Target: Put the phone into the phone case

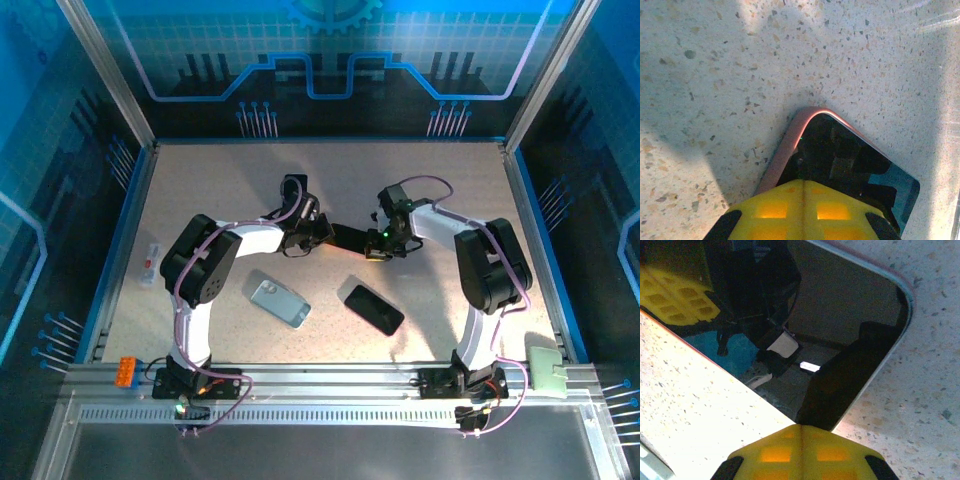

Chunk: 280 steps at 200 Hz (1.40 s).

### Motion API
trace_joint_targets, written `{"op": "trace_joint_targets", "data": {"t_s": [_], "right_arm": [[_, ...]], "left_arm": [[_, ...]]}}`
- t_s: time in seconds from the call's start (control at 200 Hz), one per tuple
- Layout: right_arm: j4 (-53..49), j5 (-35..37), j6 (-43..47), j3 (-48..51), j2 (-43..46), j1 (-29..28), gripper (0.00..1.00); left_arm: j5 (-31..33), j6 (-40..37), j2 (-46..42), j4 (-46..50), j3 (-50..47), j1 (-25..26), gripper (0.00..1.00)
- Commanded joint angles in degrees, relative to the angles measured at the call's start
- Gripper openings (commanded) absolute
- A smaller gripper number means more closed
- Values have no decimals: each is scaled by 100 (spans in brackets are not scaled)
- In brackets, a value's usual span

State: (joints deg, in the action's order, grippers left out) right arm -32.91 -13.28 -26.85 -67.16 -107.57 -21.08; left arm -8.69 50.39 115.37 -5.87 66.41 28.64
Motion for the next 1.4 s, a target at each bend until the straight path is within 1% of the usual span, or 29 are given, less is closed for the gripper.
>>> {"op": "trace_joint_targets", "data": {"t_s": [0.0,0.255,0.455,0.545,0.625,0.76,0.865,1.061,1.396], "right_arm": [[-127,425,58,423,-854,-337,0],[87,351,-37,708,-1302,-476,0],[112,247,-6,760,-1332,-476,0],[6,201,44,672,-1074,-443,0],[-177,109,95,512,-656,-391,0],[-502,13,161,19,146,-210,0],[-633,-127,178,-399,381,-12,0],[-735,-251,296,-805,124,189,0],[-650,-70,401,-635,-150,220,0]], "left_arm": [[94,-185,212,406,-140,-80,6],[60,-316,331,723,111,-87,6],[51,-318,428,812,214,-89,6],[60,-302,450,847,236,-89,6],[65,-293,436,873,263,-87,6],[104,-301,407,903,284,-88,6],[123,-283,387,900,284,-89,6],[122,-284,388,965,345,-94,5],[157,-307,364,1040,387,-92,6]]}}
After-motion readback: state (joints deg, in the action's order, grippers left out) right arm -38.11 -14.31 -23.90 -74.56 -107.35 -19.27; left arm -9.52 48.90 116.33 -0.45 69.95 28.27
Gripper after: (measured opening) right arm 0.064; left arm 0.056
